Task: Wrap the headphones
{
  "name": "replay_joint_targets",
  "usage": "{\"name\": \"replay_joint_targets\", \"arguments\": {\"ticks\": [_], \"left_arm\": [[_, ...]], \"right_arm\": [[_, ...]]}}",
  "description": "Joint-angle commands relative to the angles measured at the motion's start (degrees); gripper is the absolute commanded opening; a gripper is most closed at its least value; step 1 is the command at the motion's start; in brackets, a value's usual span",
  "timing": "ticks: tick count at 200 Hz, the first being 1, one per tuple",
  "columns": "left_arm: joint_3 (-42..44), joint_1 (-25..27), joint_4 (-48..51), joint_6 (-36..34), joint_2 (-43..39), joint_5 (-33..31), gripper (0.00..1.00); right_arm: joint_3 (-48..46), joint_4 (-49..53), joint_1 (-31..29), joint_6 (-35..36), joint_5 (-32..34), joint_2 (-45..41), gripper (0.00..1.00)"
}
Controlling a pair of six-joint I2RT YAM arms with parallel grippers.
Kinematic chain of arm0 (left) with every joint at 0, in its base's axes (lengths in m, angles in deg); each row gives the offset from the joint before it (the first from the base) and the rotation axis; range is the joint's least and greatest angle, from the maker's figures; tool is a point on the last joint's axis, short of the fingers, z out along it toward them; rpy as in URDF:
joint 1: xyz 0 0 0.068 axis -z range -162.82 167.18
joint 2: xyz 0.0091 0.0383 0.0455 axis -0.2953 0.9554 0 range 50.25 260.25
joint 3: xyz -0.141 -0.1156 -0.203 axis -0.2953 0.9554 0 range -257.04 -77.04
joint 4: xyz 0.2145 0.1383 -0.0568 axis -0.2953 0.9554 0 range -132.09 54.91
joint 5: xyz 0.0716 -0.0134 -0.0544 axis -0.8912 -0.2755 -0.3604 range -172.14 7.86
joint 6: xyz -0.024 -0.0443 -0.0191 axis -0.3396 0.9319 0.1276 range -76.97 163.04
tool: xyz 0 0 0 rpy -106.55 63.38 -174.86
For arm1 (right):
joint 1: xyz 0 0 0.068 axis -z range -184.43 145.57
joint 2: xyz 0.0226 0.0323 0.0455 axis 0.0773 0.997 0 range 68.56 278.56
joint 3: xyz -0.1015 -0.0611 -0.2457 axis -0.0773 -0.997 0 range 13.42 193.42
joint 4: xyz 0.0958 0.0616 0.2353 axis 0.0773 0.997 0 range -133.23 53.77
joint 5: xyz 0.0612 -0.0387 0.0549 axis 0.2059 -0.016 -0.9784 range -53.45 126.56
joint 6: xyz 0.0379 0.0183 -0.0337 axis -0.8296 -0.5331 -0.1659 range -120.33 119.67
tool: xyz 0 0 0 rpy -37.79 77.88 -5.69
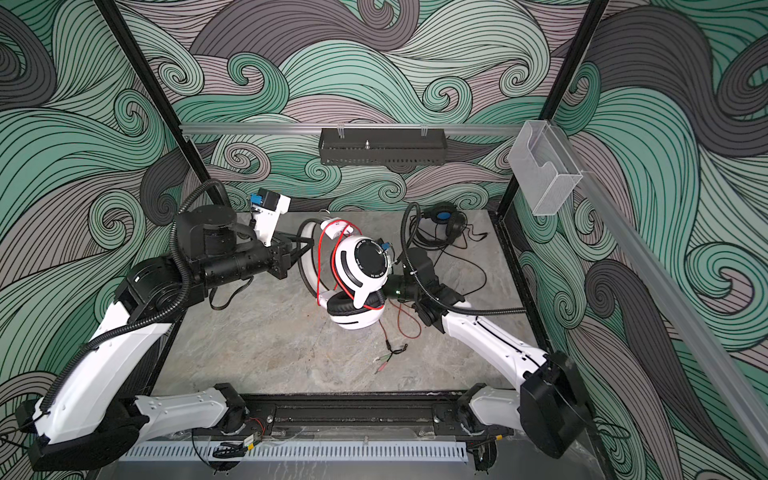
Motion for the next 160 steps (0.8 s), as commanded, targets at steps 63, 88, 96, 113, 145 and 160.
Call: {"name": "replay_joint_targets", "arguments": {"ticks": [63, 88, 96, 113, 145, 160], "left_arm": [[-6.42, -2.31, -0.94, 6.16, 0.03, 0.54, 0.00], [-7.95, -2.79, -1.27, 7.90, 0.67, 1.10, 0.00], [-8.00, -2.84, -1.76, 8.50, 0.65, 1.03, 0.00], [-7.91, -3.21, -2.83, 10.05, 0.42, 0.06, 0.00], [-5.81, -3.97, -6.95, 15.28, -1.11, -5.54, 0.00], [-4.35, -4.10, -9.88, 17.33, -1.80, -8.21, 0.00]], "right_arm": [[-4.07, 3.26, 0.34, 4.32, -0.06, -3.59, 0.41], [-5.08, 2.96, 0.35, 4.82, -0.34, -2.82, 0.35], [-5.37, 3.18, 0.40, 5.10, -0.35, -2.50, 0.33], [-6.55, 3.59, 0.39, 5.46, 0.23, -2.04, 0.29], [-9.96, 3.53, 0.27, 5.85, 1.86, -1.86, 0.16], [-10.25, 6.16, 0.25, 7.20, 3.30, -1.89, 0.10]]}}
